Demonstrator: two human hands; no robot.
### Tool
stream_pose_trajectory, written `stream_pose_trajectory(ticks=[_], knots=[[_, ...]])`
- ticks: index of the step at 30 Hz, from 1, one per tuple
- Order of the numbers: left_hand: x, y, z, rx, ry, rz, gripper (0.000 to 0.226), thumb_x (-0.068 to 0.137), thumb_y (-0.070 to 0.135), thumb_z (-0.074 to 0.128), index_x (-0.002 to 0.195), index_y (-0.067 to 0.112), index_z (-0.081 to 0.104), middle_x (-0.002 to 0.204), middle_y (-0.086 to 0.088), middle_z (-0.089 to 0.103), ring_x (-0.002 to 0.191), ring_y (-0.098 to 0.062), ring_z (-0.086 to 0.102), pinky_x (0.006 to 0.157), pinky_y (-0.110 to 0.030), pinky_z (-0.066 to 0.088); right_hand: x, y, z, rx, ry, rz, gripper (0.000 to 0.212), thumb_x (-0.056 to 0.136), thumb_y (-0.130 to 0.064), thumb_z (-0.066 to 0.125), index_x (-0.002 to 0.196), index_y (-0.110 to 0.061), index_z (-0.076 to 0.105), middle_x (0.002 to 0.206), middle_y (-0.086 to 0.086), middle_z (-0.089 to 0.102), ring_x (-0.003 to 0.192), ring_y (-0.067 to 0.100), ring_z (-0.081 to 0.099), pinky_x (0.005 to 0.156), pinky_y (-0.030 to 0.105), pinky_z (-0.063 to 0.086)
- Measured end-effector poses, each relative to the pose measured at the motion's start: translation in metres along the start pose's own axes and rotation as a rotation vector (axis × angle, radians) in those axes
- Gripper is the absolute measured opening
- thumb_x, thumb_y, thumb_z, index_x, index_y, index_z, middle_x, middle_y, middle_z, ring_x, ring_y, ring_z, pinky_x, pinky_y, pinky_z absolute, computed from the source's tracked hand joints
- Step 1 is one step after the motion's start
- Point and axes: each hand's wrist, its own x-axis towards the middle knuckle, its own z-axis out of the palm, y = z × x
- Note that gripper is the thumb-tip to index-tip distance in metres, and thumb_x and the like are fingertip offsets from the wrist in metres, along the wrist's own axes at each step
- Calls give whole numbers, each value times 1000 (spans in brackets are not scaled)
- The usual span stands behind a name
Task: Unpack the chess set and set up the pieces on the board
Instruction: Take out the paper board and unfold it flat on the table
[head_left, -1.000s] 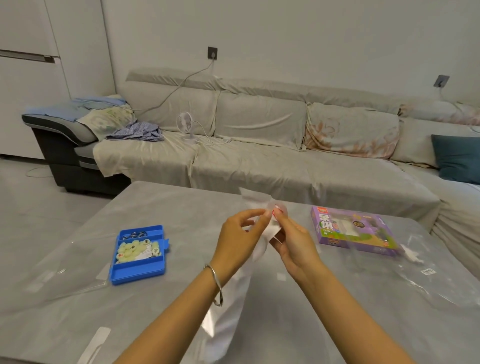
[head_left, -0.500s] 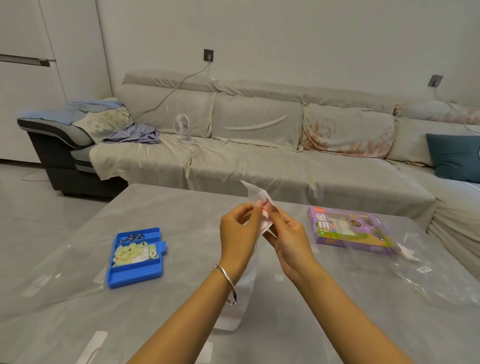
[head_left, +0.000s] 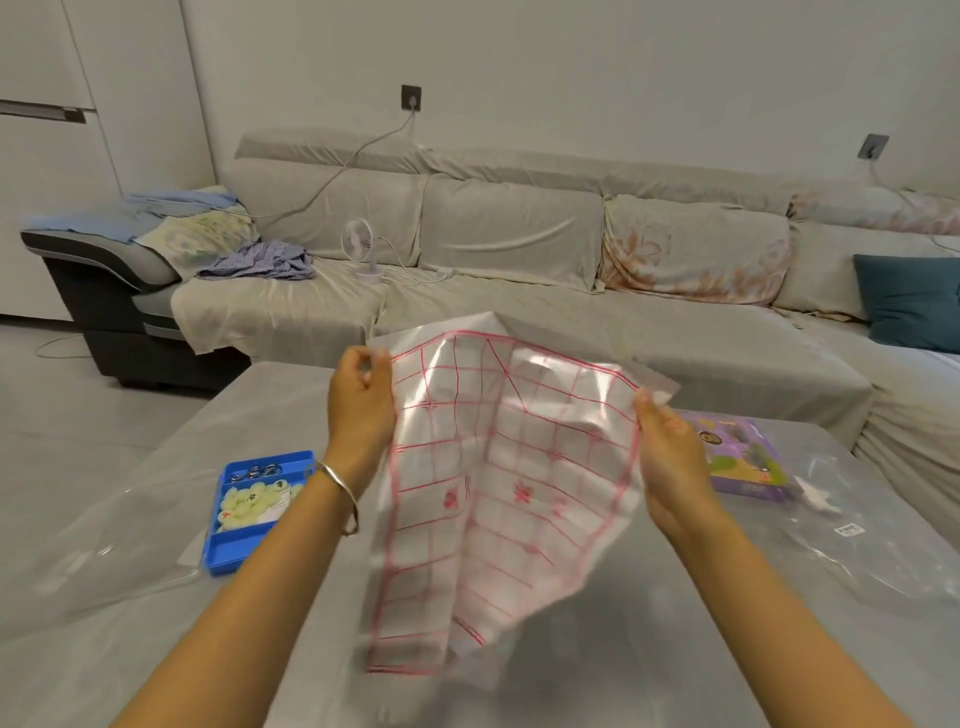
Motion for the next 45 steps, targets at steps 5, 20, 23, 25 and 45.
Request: stream_pose_trajectory(ticks=[5,20,23,25,45], knots=[[34,-36,-10,320,-270,84,20,93,25,51,82,10,58,60,-3,56,52,-12,45,48,-19,36,37,35,-25,-334,-5,-39,36,97,-32,44,86,-2,62,82,14,64,70,17,54,62,27,42],[-42,-170,36,1111,-1115,182,75,80,74,27,145,42,5,156,9,-3,144,-25,-8,114,-55,-4,97,194,18,-539,-47,184,41,97,-37,42,126,-8,44,118,13,58,108,31,58,88,40,48],[-54,-211,30,1222,-1040,131,90,65,86,8,142,44,-15,151,8,-25,139,-28,-25,109,-58,-14,90,208,27,-707,-3,29,55,96,-40,43,144,-18,26,150,6,30,136,26,32,109,41,29],[-58,-223,37,1216,-960,135,91,62,86,1,140,44,-20,148,7,-32,136,-29,-30,108,-58,-18,73,214,39,-837,-143,-158,53,98,-41,37,146,-24,24,157,-1,14,144,19,13,116,38,14],[-63,-221,35,1188,-890,168,98,44,77,-40,134,42,-26,145,8,-31,133,-22,-32,107,-50,-20,15,231,72,-1203,-482,-184,72,84,-63,-15,148,-32,-2,155,-7,-17,143,16,-17,111,37,-19]])
